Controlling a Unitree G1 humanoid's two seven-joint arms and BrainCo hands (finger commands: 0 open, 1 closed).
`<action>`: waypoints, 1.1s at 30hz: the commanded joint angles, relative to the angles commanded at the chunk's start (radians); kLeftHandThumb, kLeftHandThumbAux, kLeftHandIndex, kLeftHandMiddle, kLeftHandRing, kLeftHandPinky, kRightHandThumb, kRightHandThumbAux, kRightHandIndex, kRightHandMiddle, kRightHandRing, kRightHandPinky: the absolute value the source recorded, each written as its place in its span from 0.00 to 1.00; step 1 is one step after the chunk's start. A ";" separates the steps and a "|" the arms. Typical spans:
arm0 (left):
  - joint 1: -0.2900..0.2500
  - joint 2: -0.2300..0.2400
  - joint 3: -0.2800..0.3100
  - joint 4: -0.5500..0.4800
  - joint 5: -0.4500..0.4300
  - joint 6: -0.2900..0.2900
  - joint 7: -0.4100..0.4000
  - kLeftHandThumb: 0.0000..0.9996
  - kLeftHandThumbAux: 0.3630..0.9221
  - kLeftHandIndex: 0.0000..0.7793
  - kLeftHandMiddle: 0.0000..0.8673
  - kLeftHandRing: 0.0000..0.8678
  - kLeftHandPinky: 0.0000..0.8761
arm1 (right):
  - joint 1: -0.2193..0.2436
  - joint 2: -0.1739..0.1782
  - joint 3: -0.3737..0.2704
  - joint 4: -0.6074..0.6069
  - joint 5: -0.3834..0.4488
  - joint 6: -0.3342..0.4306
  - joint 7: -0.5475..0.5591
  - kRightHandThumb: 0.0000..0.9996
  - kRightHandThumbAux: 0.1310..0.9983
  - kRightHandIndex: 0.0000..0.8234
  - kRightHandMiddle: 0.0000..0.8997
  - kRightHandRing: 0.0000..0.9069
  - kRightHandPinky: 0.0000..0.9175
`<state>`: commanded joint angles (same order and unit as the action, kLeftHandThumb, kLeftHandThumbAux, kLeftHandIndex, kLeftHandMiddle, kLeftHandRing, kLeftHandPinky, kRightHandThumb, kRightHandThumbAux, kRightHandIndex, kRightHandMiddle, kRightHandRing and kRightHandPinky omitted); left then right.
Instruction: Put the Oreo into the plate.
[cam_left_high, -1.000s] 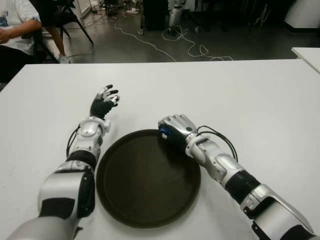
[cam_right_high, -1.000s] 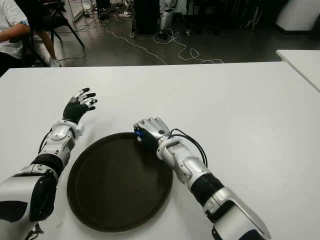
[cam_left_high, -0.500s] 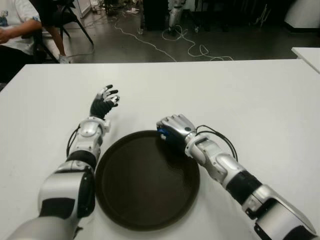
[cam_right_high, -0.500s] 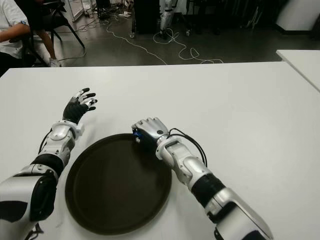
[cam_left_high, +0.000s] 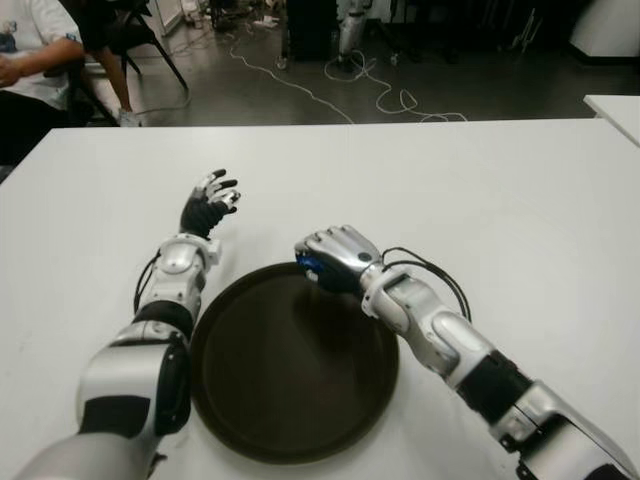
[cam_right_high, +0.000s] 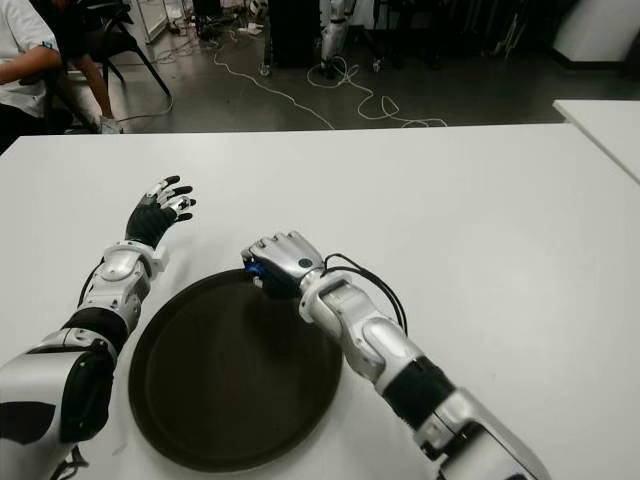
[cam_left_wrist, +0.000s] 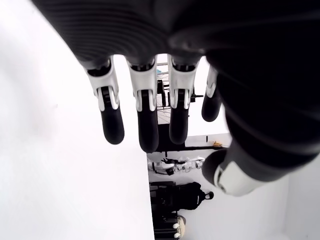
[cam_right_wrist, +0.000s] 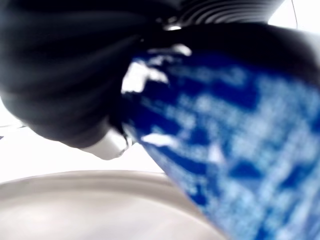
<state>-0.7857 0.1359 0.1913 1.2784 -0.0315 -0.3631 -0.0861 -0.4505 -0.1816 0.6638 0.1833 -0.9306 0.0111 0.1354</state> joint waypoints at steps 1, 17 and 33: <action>0.000 0.000 0.000 0.000 0.001 0.001 0.001 0.05 0.59 0.17 0.25 0.26 0.28 | 0.002 -0.002 0.003 -0.014 -0.002 0.002 0.014 0.69 0.69 0.52 0.78 0.81 0.82; -0.001 0.000 -0.003 0.003 0.008 0.001 0.008 0.04 0.63 0.17 0.25 0.25 0.27 | -0.037 -0.041 0.012 0.076 0.048 -0.206 0.021 0.70 0.69 0.52 0.82 0.83 0.82; -0.002 -0.001 -0.003 0.001 0.009 0.000 0.015 0.02 0.57 0.17 0.25 0.25 0.26 | -0.066 -0.043 0.013 0.123 0.031 -0.243 0.020 0.69 0.69 0.52 0.81 0.81 0.79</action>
<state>-0.7872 0.1344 0.1882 1.2792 -0.0223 -0.3629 -0.0716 -0.5163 -0.2241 0.6763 0.3065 -0.8994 -0.2322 0.1550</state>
